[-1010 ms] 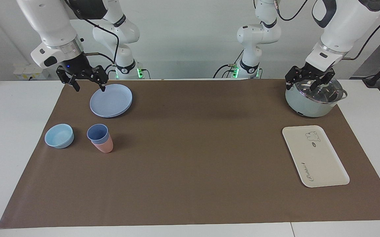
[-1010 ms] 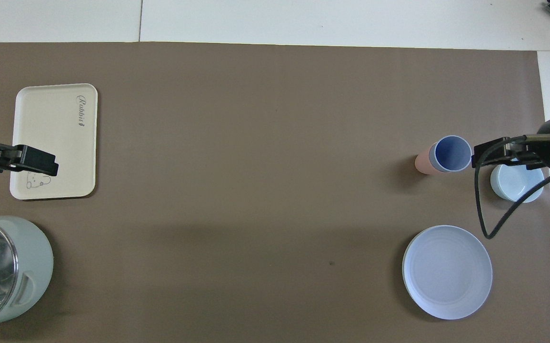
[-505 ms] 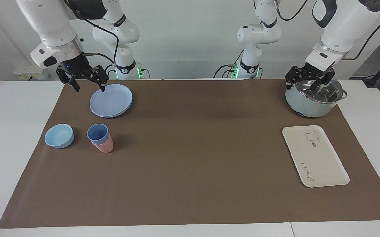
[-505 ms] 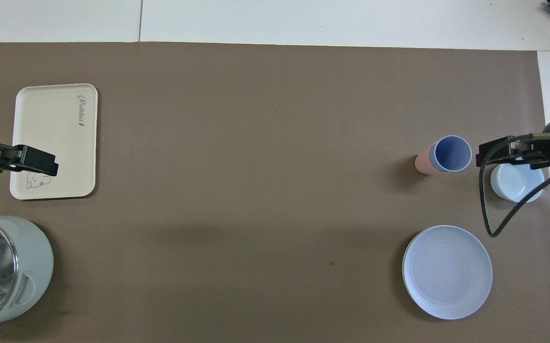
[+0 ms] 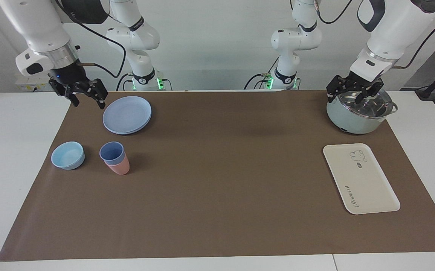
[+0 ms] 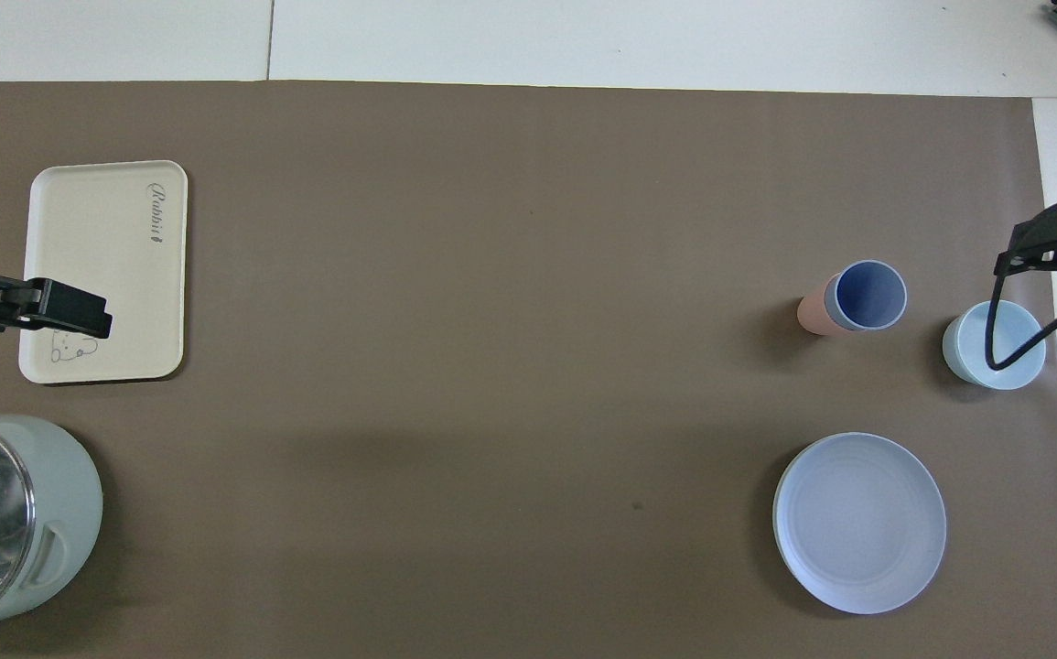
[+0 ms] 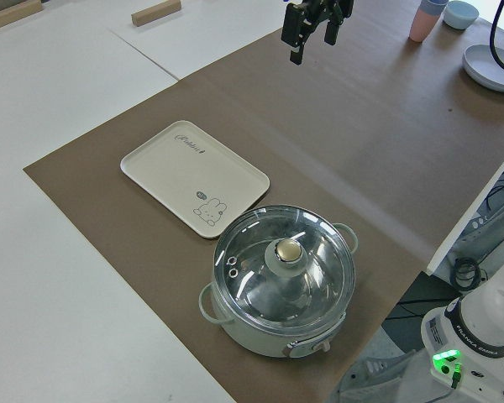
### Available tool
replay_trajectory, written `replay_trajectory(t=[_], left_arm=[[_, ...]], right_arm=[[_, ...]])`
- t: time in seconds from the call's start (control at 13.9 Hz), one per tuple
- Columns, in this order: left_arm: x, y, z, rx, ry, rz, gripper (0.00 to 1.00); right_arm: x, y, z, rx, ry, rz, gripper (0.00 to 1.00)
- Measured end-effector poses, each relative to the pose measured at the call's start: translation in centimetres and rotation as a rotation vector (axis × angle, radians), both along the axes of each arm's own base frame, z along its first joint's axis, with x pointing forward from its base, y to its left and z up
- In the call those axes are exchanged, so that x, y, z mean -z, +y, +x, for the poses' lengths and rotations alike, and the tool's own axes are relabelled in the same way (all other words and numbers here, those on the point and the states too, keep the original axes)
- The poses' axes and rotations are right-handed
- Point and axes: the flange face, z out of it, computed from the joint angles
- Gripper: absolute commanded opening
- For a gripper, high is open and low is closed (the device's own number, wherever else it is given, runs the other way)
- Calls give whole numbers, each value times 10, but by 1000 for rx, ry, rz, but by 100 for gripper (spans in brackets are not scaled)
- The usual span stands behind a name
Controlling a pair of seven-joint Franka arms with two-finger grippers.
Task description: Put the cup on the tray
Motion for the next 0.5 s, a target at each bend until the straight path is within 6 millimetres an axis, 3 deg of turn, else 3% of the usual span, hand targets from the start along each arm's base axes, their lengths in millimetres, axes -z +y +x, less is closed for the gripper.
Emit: replay_trajectory(t=[0.36,0.5], left_arm=[[0,0,0,0,0,0,100],[0,0,0,0,0,0,100]], right_arm=[[55,-65,40,338,43,152,90],[80,-78,54,431,77,216,90]])
